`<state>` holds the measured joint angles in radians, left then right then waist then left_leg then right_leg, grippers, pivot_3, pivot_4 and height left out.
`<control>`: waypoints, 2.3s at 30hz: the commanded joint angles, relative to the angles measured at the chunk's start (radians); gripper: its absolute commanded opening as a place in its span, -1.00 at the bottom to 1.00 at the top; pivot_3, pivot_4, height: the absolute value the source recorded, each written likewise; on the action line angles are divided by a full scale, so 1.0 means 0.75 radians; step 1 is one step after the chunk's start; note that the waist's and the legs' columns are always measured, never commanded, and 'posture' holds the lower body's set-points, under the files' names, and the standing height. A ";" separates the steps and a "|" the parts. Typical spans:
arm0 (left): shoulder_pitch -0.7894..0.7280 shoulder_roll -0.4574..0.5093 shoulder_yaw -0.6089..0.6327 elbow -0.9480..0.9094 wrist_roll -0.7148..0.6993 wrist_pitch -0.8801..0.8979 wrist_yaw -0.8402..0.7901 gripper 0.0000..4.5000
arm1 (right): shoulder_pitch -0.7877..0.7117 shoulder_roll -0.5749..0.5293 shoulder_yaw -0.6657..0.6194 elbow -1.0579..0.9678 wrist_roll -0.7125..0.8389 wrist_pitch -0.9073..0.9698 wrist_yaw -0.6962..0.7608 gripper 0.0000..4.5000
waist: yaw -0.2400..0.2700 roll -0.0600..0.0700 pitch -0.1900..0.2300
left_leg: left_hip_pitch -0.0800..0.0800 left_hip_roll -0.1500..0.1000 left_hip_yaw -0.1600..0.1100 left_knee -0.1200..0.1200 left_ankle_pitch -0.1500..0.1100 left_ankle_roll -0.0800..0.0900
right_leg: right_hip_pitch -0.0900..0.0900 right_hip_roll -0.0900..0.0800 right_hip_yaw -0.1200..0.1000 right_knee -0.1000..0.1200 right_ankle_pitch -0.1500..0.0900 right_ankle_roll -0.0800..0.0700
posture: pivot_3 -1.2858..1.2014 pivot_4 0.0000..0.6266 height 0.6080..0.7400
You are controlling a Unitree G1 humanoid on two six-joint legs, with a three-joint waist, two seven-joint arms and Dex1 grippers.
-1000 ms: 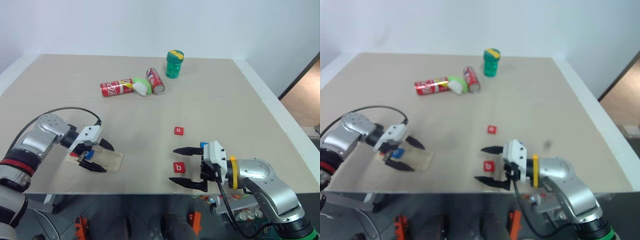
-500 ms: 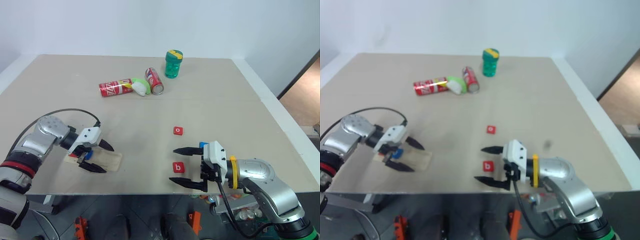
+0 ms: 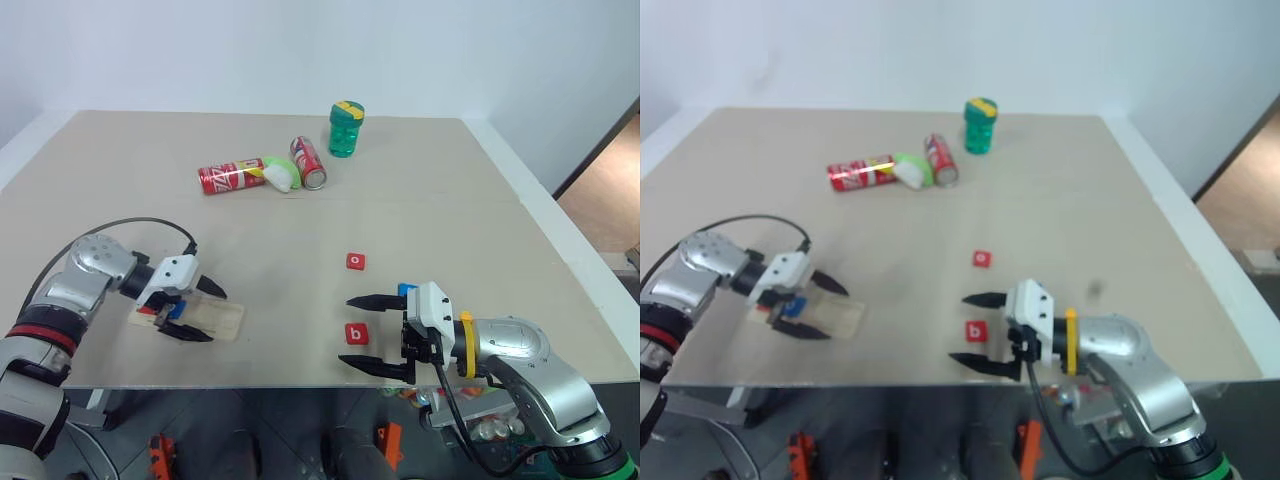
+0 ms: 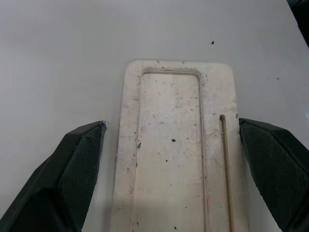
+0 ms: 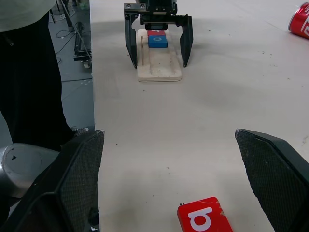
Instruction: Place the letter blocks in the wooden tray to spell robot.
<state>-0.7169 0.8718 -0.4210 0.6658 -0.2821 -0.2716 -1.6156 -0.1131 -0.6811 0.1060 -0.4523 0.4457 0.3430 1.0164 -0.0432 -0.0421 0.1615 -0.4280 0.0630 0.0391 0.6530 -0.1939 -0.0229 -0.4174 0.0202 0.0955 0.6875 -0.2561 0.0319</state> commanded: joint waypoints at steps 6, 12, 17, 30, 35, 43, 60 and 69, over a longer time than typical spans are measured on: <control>0.026 0.030 -0.052 0.033 0.026 0.009 0.002 0.47 | -0.007 -0.016 -0.021 -0.048 0.010 -0.007 0.002 1.00 | -0.005 0.001 0.000 | 0.002 0.001 0.001 0.000 0.000 0.000 | 0.001 0.001 0.001 0.000 0.000 -0.001 | 0.03 -0.52 1.00; 0.026 0.026 -0.038 0.018 0.030 0.014 0.002 0.42 | -0.011 -0.015 -0.017 -0.045 0.008 -0.010 0.003 1.00 | -0.005 0.002 -0.001 | 0.002 0.001 0.002 -0.001 0.000 0.000 | 0.001 0.001 0.002 0.000 0.000 -0.001 | 0.03 -0.52 1.00; -0.024 -0.033 0.027 -0.040 0.104 0.090 0.027 0.42 | -0.020 -0.013 -0.013 -0.028 0.001 -0.019 0.010 1.00 | -0.003 0.002 -0.001 | 0.002 0.001 0.002 -0.001 0.000 0.000 | 0.001 0.001 0.002 0.000 0.000 -0.001 | 0.03 -0.52 1.00; -0.059 -0.321 0.015 -0.536 0.322 0.696 0.373 0.42 | -0.103 0.007 -0.004 0.077 -0.048 -0.060 0.003 1.00 | 0.018 0.002 -0.001 | -0.002 -0.005 0.003 -0.001 0.003 0.003 | 0.001 -0.003 0.005 -0.005 0.002 0.006 | 0.03 -0.52 1.00; -0.087 -0.482 -0.011 -0.561 0.383 0.776 0.493 0.42 | -0.097 0.008 -0.003 0.098 -0.064 -0.083 0.007 1.00 | 0.019 0.003 -0.001 | -0.003 -0.005 -0.001 -0.004 0.003 0.003 | 0.001 -0.002 0.003 -0.004 0.003 0.010 | 0.03 -0.52 1.00; -0.142 -0.669 -0.034 -0.504 0.436 0.834 0.597 0.42 | -0.077 0.016 0.007 0.099 -0.081 -0.101 0.004 1.00 | 0.024 0.003 -0.001 | -0.003 -0.008 -0.001 -0.002 0.003 0.003 | 0.002 -0.002 0.006 -0.004 0.004 0.012 | 0.03 -0.52 1.00; -0.161 -0.636 0.007 -0.540 0.442 0.738 0.584 0.98 | -0.053 0.013 0.005 0.143 -0.100 -0.124 0.017 1.00 | 0.023 0.003 -0.001 | -0.003 -0.008 -0.002 -0.003 0.003 0.003 | 0.002 -0.002 0.005 -0.004 0.004 0.012 | 0.03 -0.52 1.00; 0.007 -0.443 0.291 -0.856 0.168 0.766 0.507 0.98 | -0.086 -0.033 -0.006 0.231 -0.106 -0.108 0.066 1.00 | 0.016 0.005 0.000 | -0.003 -0.007 -0.001 -0.004 0.003 0.003 | 0.000 -0.002 0.005 -0.004 0.003 0.011 | 0.03 -0.52 1.00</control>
<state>-0.7448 0.5215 -0.2659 0.0852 -0.0955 0.3217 -1.2230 -0.1656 -0.6902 0.1193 -0.2728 0.3643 0.2651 1.0517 -0.0314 -0.0385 0.1616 -0.4302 0.0580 0.0385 0.6493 -0.1914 -0.0208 -0.4172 0.0182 0.0993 0.6842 -0.2540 0.0404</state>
